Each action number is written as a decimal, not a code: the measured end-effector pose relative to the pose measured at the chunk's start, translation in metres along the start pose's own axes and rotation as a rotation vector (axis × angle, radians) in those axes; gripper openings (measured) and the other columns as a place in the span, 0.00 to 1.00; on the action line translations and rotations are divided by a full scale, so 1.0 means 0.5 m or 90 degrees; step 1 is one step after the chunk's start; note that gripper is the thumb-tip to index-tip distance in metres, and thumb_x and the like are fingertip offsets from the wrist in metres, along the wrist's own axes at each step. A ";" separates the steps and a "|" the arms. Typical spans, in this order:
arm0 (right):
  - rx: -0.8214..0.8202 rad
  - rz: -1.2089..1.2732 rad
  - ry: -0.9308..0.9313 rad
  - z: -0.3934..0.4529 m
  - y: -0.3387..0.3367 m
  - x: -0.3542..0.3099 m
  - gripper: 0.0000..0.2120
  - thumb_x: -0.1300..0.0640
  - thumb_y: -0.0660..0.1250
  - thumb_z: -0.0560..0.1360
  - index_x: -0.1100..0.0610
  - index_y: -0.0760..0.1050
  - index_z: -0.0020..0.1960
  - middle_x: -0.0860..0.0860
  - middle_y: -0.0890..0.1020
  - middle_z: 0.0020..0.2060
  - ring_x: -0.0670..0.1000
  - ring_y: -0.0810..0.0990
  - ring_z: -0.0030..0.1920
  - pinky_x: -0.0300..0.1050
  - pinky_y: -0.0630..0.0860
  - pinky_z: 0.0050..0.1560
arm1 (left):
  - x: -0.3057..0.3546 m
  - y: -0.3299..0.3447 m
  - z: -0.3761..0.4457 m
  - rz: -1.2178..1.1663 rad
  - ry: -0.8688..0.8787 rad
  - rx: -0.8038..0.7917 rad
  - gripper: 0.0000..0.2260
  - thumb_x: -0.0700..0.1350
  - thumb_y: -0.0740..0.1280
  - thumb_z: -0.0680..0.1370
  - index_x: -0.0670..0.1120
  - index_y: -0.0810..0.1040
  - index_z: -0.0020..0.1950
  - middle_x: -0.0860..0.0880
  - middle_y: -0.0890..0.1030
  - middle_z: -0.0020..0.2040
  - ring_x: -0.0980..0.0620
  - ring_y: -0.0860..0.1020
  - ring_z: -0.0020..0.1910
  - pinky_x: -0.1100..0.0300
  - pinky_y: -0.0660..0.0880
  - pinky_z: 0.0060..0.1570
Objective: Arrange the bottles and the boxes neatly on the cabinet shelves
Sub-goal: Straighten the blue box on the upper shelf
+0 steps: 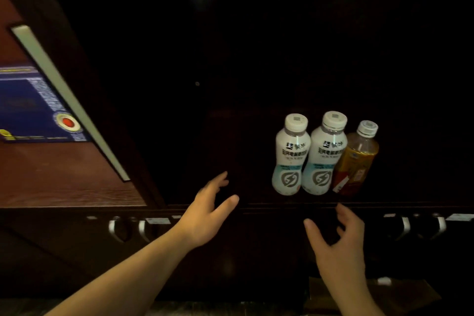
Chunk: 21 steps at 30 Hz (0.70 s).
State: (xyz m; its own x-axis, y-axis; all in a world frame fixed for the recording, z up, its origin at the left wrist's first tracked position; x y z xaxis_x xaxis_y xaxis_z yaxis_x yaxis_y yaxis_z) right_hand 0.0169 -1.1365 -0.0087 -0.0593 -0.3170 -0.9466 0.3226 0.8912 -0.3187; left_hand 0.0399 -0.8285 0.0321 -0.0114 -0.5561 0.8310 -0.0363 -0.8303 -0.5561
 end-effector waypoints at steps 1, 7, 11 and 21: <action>-0.029 0.011 -0.010 -0.023 0.031 -0.025 0.46 0.29 0.68 0.60 0.44 0.62 0.74 0.45 0.66 0.68 0.47 0.67 0.67 0.50 0.68 0.67 | -0.004 -0.032 -0.020 -0.002 0.006 0.005 0.40 0.76 0.58 0.71 0.61 0.56 0.79 0.62 0.68 0.72 0.60 0.64 0.72 0.52 0.64 0.71; -0.176 0.084 -0.148 -0.193 0.248 -0.243 0.37 0.34 0.69 0.63 0.43 0.65 0.69 0.39 0.71 0.65 0.39 0.70 0.66 0.43 0.67 0.67 | -0.056 -0.276 -0.165 -0.047 0.022 0.069 0.30 0.68 0.62 0.73 0.62 0.63 0.73 0.58 0.77 0.62 0.60 0.74 0.62 0.59 0.73 0.59; -0.247 0.101 -0.205 -0.301 0.415 -0.371 0.31 0.33 0.68 0.66 0.33 0.62 0.65 0.34 0.70 0.65 0.31 0.68 0.65 0.40 0.67 0.65 | -0.134 -0.486 -0.262 -0.040 -0.002 0.158 0.21 0.60 0.62 0.78 0.62 0.66 0.70 0.53 0.79 0.59 0.59 0.77 0.58 0.69 0.69 0.53; -0.294 0.094 -0.251 -0.434 0.855 -0.662 0.37 0.35 0.64 0.69 0.47 0.62 0.75 0.49 0.71 0.69 0.51 0.73 0.66 0.49 0.69 0.64 | -0.353 -1.028 -0.384 -0.113 -0.094 0.298 0.32 0.69 0.51 0.73 0.67 0.54 0.78 0.59 0.66 0.71 0.54 0.66 0.70 0.52 0.60 0.67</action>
State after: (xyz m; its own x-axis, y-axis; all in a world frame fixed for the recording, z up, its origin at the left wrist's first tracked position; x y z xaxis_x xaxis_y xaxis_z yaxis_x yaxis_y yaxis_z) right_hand -0.0306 -0.5801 0.1574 0.3359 -0.1965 -0.9212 -0.1457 0.9554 -0.2569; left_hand -0.1311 -0.2966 0.1730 0.0963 -0.3770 0.9212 0.4269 -0.8204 -0.3803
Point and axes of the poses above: each hand's wrist, its own z-axis towards the middle knuckle, its own y-axis out of the palm, x = y × z, the point moved 10 cm from there along z, towards the middle knuckle
